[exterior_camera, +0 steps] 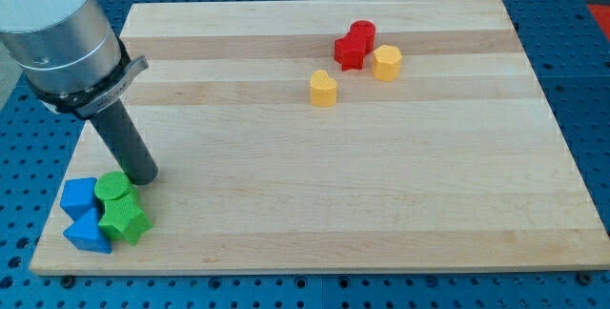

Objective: Move the yellow heart towards the bottom right of the board

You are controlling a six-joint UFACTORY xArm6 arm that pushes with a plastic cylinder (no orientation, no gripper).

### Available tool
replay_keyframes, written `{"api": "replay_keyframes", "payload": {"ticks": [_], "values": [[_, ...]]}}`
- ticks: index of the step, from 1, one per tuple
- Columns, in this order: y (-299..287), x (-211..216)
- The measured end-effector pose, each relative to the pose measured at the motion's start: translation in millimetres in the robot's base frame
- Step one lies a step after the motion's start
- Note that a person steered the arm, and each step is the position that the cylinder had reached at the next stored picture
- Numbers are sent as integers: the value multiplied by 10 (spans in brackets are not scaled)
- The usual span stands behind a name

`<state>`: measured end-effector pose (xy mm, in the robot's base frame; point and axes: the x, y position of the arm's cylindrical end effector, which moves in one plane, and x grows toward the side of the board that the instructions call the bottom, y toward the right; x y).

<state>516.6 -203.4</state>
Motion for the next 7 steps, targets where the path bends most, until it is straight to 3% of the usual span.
{"api": "replay_keyframes", "payload": {"ticks": [3,5,7], "values": [[96,-127],[408,-1072],[1581,-1327]]}}
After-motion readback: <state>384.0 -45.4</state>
